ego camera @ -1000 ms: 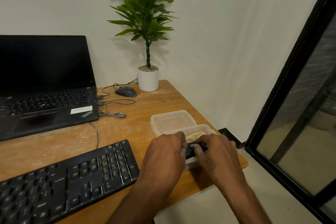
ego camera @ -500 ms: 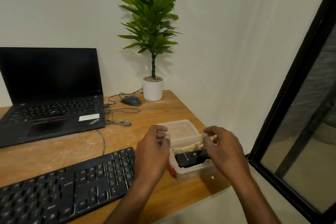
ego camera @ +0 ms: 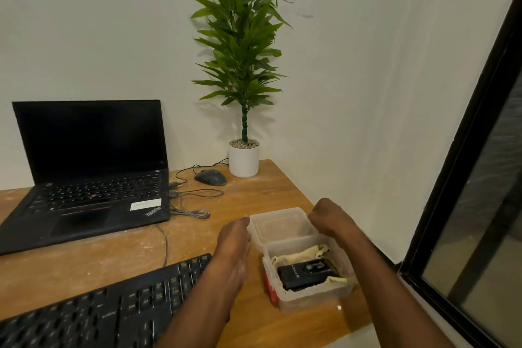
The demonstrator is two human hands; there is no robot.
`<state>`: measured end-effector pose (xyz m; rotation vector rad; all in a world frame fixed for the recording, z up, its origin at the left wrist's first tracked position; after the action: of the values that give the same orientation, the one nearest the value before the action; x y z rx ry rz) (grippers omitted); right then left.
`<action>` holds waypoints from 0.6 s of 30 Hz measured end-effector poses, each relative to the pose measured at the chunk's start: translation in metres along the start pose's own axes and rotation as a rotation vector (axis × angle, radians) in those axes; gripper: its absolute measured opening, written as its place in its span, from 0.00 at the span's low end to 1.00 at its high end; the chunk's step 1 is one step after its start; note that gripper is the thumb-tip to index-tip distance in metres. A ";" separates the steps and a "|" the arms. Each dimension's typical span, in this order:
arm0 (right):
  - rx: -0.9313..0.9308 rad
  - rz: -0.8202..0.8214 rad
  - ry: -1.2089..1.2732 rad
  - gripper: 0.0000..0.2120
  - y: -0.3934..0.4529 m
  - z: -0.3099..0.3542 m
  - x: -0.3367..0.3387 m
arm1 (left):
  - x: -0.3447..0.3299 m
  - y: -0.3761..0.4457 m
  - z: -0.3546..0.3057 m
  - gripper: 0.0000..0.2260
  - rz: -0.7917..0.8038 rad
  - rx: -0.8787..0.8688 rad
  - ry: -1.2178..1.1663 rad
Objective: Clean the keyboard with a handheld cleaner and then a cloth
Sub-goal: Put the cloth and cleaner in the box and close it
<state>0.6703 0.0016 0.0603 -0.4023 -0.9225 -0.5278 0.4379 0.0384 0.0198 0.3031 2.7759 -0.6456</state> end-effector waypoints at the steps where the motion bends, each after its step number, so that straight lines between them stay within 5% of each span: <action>1: 0.003 -0.008 0.008 0.06 0.001 0.001 -0.001 | -0.002 0.000 -0.001 0.21 0.008 0.011 -0.021; 6: -0.005 -0.108 0.196 0.11 -0.002 0.004 0.011 | -0.003 0.004 -0.014 0.06 0.006 -0.076 -0.063; 13: 0.131 -0.481 0.157 0.12 -0.072 0.026 0.077 | -0.007 -0.053 -0.062 0.14 0.013 -0.443 0.041; 18: 0.148 -0.569 0.138 0.12 -0.146 -0.006 0.078 | 0.014 -0.100 -0.031 0.14 0.053 -0.430 0.056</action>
<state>0.6273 -0.1384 0.1373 0.0411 -0.9331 -0.9862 0.3918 -0.0327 0.0822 0.3023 2.8534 -0.0189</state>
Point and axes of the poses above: each hand's wrist, its own y-axis towards the middle knuckle, its own x-axis out of the back of the hand, z = x × y, the point moved 9 cm from there along y, towards the middle knuckle
